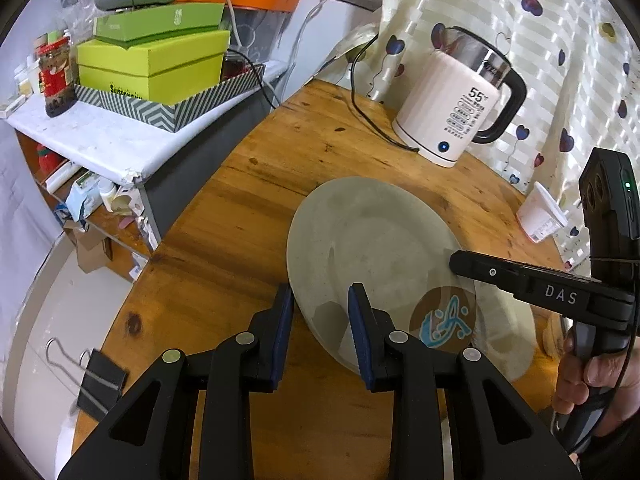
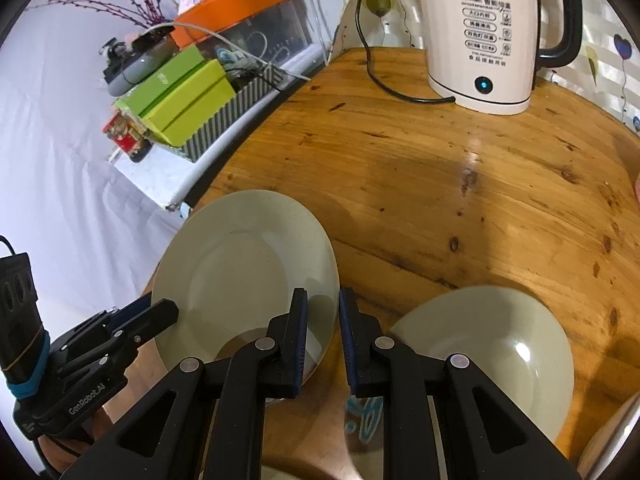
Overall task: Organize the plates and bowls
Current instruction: 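Lift the held plate with the left gripper over another beige plate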
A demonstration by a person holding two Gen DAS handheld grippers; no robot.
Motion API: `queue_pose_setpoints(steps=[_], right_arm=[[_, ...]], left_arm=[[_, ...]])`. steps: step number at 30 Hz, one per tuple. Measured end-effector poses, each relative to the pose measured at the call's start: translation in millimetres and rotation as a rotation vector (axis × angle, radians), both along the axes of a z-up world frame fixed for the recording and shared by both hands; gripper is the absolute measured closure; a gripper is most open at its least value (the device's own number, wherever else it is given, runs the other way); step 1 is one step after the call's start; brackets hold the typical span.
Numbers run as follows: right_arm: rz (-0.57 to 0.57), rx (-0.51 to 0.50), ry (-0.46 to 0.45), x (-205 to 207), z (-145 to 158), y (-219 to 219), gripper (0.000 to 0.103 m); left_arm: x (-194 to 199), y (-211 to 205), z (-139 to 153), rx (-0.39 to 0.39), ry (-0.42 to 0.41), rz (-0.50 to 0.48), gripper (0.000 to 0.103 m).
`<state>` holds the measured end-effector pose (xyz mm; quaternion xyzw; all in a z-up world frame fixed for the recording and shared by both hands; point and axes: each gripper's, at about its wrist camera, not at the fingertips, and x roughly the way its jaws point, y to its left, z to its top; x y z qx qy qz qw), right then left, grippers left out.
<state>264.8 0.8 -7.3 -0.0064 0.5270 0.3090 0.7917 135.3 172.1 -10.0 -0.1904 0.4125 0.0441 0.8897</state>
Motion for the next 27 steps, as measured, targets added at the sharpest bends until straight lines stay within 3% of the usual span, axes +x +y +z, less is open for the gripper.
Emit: queue_pose_setpoints(steps=[12, 27], right_arm=[[-0.046, 0.009, 0.005, -59.1, 18.5, -36.3, 0.087], [-0.098, -0.009, 0.001, -134.7, 15.8, -84.8, 0.087]], left_arm=[[-50.0, -35.4, 17.7, 0.011, -0.010, -0.054, 0.074], [-98.6, -81.4, 2.4, 0.014, 0.037, -0.124, 0.074]])
